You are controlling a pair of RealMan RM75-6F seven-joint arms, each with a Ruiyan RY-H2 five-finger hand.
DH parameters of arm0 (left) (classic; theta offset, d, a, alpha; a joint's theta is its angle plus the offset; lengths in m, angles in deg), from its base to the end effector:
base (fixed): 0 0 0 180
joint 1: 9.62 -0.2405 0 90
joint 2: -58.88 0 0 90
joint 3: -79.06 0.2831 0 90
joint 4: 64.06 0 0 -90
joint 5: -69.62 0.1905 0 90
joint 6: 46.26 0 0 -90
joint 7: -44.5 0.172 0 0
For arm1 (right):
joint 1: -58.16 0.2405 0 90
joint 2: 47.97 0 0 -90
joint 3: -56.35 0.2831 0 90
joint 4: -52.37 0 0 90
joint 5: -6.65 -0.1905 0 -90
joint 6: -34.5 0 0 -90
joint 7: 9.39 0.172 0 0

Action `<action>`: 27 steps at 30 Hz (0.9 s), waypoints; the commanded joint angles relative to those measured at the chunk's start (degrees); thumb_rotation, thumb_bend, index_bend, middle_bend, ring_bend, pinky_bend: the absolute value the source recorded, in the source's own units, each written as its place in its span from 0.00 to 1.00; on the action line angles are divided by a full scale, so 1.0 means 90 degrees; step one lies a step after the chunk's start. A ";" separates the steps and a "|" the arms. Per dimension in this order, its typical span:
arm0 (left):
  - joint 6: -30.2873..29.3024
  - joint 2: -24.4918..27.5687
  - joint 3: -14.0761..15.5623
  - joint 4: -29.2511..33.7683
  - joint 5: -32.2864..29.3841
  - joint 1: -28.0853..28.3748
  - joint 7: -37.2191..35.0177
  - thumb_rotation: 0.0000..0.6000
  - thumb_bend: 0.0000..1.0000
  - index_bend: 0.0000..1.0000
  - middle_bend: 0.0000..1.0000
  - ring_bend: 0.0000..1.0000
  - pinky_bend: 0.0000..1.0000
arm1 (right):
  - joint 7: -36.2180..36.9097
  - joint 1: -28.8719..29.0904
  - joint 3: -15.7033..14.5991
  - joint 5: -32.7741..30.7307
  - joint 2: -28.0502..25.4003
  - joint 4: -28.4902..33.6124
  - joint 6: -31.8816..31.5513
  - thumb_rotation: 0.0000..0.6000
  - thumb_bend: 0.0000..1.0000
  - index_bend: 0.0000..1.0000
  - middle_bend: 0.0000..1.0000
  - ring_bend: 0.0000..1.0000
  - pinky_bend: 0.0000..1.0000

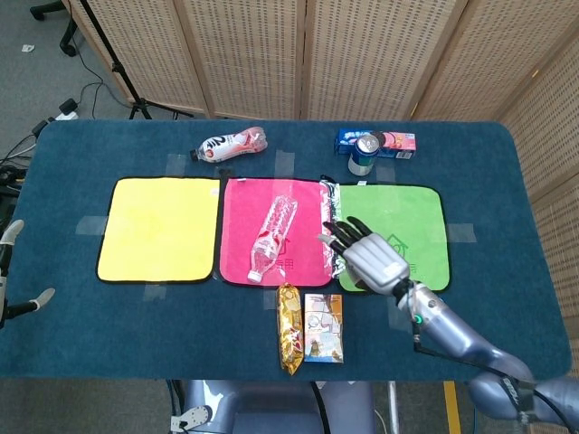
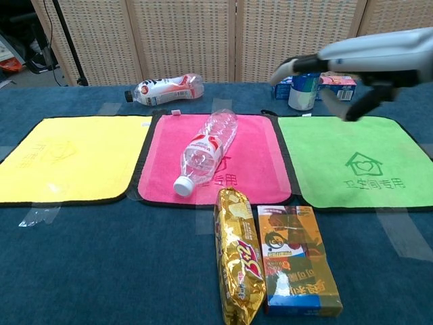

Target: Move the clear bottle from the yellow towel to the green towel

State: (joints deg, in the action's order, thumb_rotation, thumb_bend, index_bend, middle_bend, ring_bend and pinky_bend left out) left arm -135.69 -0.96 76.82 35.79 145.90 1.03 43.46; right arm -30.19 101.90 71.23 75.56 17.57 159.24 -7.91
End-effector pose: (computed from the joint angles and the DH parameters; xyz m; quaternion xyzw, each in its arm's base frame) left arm -0.3082 0.2356 0.2224 -0.5373 -0.3980 -0.4284 0.6078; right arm -0.1065 -0.3590 0.0835 0.8213 -0.3000 0.3487 0.3375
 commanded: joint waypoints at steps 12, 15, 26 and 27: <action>0.0397 0.0038 -0.0271 -0.0027 -0.0268 -0.0058 -0.0071 1.00 0.06 0.00 0.00 0.00 0.00 | -0.2615 0.3512 0.0069 -0.3202 0.3383 -0.3112 0.0333 1.00 1.00 0.19 0.03 0.00 0.00; 0.0432 0.0022 -0.0319 -0.0028 -0.0304 -0.0072 -0.0031 1.00 0.07 0.00 0.00 0.00 0.00 | -0.2806 0.3841 0.0003 -0.3595 0.3768 -0.3621 0.0284 1.00 1.00 0.19 0.05 0.00 0.00; 0.0756 0.0059 -0.0458 -0.0070 -0.0566 -0.0062 -0.0073 1.00 0.08 0.00 0.00 0.00 0.00 | -0.3265 0.4471 -0.0241 -0.4831 0.4194 -0.4468 0.0420 1.00 1.00 0.20 0.11 0.00 0.05; 0.0784 0.0062 -0.0480 -0.0075 -0.0591 -0.0061 -0.0086 1.00 0.08 0.00 0.00 0.00 0.00 | -0.3343 0.4530 -0.0309 -0.4980 0.4196 -0.4507 0.0442 1.00 1.00 0.21 0.12 0.00 0.06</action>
State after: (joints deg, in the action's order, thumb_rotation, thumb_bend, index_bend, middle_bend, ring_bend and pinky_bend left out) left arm -128.74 -0.43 72.60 35.14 140.68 0.47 42.76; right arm -59.21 141.68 69.32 32.33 54.96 119.49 -4.38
